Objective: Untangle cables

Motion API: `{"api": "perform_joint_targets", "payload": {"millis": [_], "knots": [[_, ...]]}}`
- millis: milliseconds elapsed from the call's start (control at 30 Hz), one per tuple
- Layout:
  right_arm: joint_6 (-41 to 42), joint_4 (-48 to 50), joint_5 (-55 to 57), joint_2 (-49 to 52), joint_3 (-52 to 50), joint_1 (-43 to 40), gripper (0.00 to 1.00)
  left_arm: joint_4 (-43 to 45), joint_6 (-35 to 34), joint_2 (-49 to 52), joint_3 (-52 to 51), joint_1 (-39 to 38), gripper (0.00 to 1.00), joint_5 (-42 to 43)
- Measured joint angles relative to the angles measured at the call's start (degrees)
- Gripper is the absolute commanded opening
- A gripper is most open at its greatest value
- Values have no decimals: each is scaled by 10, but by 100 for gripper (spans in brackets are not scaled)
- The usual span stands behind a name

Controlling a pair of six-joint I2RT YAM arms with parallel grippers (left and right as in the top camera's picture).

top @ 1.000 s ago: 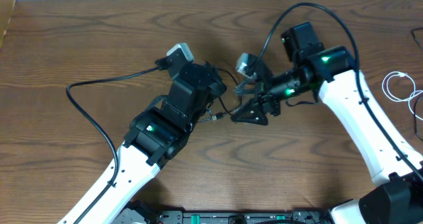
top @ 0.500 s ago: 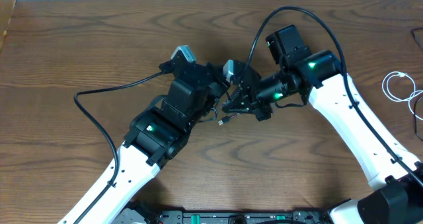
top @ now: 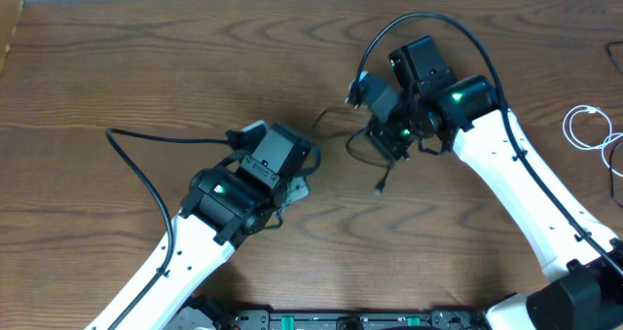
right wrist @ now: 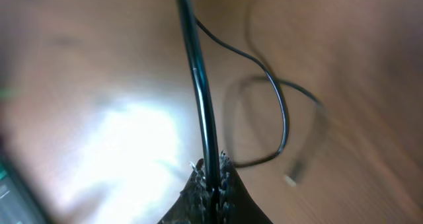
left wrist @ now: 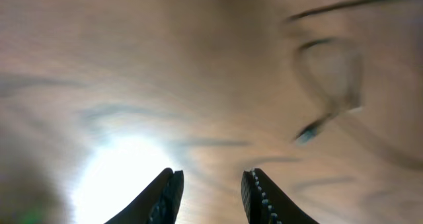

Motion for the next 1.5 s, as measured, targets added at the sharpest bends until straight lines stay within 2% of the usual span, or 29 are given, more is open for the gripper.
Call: {"api": "perform_joint_targets", "payload": {"millis": [100, 233, 367, 467, 567, 667, 767, 867, 1033, 1200, 1233, 1267, 1300, 1333, 1367, 1500], "knots": [[76, 41, 137, 0, 0, -11, 1, -46, 13, 0, 0, 0, 35, -29], [136, 103, 248, -4, -2, -42, 1, -52, 19, 0, 0, 0, 36, -43], [165, 204, 319, -56, -5, -137, 1, -49, 23, 0, 0, 0, 36, -49], [175, 243, 340, -99, -5, -224, 1, -49, 23, 0, 0, 0, 36, -51], [196, 248, 354, -120, -3, -312, 1, -48, 23, 0, 0, 0, 36, -53], [242, 208, 341, -111, -2, -407, 1, -44, 23, 0, 0, 0, 36, -53], [289, 158, 273, -71, -2, -493, 1, -35, 23, 0, 0, 0, 35, -53], [316, 115, 226, -19, -2, -544, 1, -33, 23, 0, 0, 0, 35, -53], [331, 69, 196, 55, -3, -579, 1, -32, 23, 0, 0, 0, 35, -53], [335, 66, 176, 67, -3, -581, 1, -32, 23, 0, 0, 0, 35, -53], [335, 66, 174, 67, -3, -581, 16, -32, 23, 0, 0, 0, 36, -53], [338, 63, 171, 67, -3, -582, 64, -32, 23, 0, 0, 0, 36, -53], [337, 62, 172, 67, -3, -582, 71, -32, 23, 0, 0, 0, 35, -53], [340, 57, 170, 67, -3, -584, 96, -32, 23, 0, 0, 0, 36, -53], [340, 56, 170, 67, -3, -585, 99, -32, 23, 0, 0, 0, 35, -53], [340, 47, 170, 67, -3, -588, 99, -32, 23, 0, 0, 0, 35, -53]]}}
